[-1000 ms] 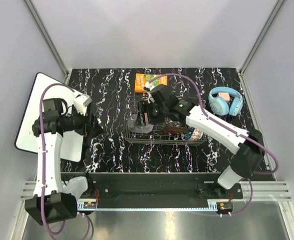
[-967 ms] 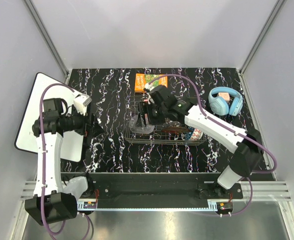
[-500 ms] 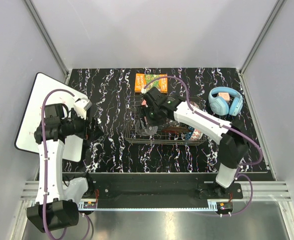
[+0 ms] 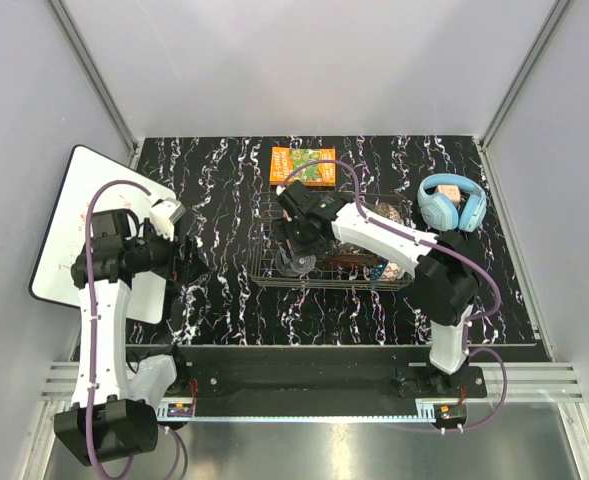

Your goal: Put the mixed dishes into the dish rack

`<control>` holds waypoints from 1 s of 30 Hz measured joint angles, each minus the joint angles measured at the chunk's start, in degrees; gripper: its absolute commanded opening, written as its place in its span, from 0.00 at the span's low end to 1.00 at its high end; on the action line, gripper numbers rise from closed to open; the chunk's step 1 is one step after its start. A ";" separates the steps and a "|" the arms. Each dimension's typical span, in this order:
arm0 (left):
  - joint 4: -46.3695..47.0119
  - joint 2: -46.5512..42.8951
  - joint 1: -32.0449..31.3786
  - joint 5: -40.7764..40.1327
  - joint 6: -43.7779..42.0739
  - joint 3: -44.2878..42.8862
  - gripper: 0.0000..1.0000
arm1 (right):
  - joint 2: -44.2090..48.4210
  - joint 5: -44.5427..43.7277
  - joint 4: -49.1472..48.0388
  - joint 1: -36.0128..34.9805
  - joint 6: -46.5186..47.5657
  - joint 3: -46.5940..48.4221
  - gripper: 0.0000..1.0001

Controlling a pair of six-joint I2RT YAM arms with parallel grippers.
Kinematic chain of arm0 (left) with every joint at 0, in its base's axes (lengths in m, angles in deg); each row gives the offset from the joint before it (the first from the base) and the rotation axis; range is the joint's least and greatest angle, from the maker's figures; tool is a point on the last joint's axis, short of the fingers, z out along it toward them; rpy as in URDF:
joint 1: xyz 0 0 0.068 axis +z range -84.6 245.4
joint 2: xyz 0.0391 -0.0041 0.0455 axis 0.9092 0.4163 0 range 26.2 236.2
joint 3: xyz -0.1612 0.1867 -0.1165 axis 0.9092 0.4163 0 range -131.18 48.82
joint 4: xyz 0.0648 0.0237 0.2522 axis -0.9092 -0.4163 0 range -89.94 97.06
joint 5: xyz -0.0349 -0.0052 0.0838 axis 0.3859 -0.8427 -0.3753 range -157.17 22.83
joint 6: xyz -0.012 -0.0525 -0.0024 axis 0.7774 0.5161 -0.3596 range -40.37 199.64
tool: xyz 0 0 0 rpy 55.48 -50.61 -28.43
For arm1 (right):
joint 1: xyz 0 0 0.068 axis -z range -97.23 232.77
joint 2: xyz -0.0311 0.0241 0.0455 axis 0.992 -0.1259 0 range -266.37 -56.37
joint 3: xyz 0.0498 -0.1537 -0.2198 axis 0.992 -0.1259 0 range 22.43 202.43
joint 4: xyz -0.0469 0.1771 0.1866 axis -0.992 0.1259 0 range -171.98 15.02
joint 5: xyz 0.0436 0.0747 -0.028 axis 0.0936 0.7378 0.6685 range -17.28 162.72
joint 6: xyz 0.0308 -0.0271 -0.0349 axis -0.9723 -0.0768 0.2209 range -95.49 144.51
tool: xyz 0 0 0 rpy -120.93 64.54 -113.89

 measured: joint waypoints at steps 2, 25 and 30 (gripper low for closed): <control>0.00 -0.15 0.00 -0.07 0.00 0.26 0.99 | -0.50 -0.07 -0.02 0.00 0.26 0.00 0.00; 1.31 -0.79 0.00 -0.96 0.42 1.38 0.99 | -6.10 -2.80 -1.33 -3.10 3.17 5.16 0.82; 1.38 -1.09 0.00 -1.27 0.42 1.88 0.99 | -6.49 -3.65 -0.50 -4.11 3.76 5.20 1.00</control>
